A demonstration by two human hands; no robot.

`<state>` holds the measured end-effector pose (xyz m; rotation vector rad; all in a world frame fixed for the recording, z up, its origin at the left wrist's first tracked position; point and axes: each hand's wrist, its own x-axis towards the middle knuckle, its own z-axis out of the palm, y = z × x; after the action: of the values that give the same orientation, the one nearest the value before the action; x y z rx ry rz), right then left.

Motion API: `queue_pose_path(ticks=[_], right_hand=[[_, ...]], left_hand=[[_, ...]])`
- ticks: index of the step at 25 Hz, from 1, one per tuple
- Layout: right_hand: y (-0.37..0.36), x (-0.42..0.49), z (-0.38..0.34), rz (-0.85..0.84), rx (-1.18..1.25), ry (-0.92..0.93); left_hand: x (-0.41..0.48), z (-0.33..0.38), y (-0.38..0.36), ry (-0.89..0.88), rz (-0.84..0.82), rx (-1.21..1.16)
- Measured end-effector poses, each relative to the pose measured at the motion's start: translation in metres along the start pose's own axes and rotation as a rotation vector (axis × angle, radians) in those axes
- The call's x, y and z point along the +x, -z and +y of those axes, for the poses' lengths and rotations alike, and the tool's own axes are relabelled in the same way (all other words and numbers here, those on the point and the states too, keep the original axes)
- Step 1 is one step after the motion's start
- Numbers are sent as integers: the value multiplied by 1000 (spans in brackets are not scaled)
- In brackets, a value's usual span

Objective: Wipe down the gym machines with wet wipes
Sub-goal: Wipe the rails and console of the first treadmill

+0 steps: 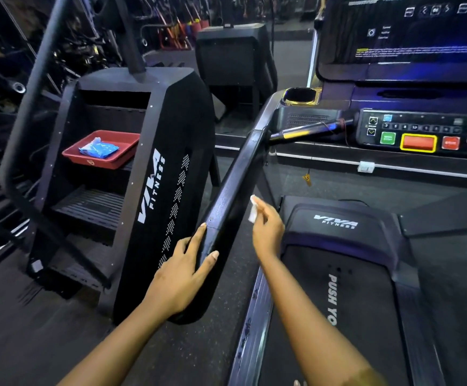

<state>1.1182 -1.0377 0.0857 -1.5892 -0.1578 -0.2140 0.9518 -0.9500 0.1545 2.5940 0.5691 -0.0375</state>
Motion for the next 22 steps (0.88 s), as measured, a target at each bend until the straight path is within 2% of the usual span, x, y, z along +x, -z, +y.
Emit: queue_pose_path(ticks=[2, 5, 8, 13, 16, 18, 22], right_hand=[[-22, 19, 5, 16, 11, -47], [-40, -2, 6, 53, 43, -89], [-28, -58, 2, 66, 84, -50], [-3, -140, 3, -20, 187, -45], [-4, -99, 5, 99, 306, -251], [-12, -49, 12, 154, 303, -284], [-39, 15, 29, 119, 238, -318]], left_hand=[[1, 0, 0, 1, 9, -16], [4, -3, -2, 17, 11, -24], [5, -4, -2, 23, 16, -18], [2, -3, -2, 21, 13, -42], [1, -3, 0, 20, 13, -47], [1, -2, 0, 18, 15, -48], [1, -3, 0, 15, 19, -51]])
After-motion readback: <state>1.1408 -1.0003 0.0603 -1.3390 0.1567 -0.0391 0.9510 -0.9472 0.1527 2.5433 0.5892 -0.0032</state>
